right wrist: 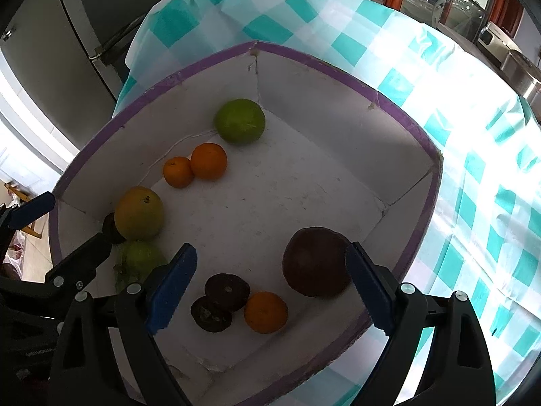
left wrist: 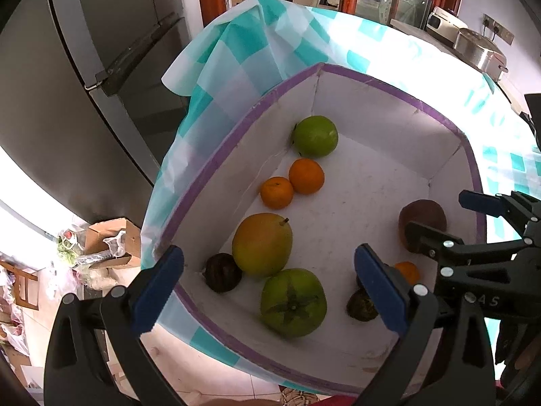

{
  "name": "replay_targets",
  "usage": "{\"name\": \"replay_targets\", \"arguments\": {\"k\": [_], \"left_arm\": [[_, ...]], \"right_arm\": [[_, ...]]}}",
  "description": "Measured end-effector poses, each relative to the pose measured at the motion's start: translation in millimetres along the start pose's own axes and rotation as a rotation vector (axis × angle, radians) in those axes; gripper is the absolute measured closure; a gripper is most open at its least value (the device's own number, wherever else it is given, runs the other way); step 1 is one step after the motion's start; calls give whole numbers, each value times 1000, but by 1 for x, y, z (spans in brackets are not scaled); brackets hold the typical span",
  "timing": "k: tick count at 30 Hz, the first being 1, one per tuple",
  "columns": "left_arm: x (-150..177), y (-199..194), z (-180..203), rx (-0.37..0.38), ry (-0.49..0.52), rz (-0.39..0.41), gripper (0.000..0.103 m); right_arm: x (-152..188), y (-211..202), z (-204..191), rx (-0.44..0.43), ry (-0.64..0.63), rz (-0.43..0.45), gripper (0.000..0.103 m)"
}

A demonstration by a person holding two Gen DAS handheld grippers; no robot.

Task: Organize fruits

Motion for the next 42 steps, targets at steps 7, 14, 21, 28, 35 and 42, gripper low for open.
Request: {"name": "replay_targets", "arguments": {"k": [7, 14, 21, 28, 35, 42], "left_arm": [[0, 1, -6, 7, -9, -8, 2], [1, 1, -9, 22, -9, -6, 2], [3, -4, -9, 41, 2, 0, 2], [7, -10, -10, 58, 5, 5, 2], [12, -14, -7, 78, 0, 2, 2], [13, -22, -16, 65, -22, 21, 2]], "right_arm": [[-2, 3, -4, 6, -8, -7, 16], [-1, 3, -3, 23, 3, -13, 16], [4, -1, -5, 38, 9, -17, 16], [12, -7, -8, 62, 20, -16, 16], [16, -13, -9, 85, 19, -16, 16], [11, -9, -12, 73, 16, -22, 16]]}}
Point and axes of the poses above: each gripper's, at about its wrist camera, not at the fingertips, and y roughly the way its jaws point, z to its right, x to its underside, the point moved 4 cm from there along y, roughly the way its jaws point, and after that the axes turned 7 degrees about x, right-handed, at the moved point
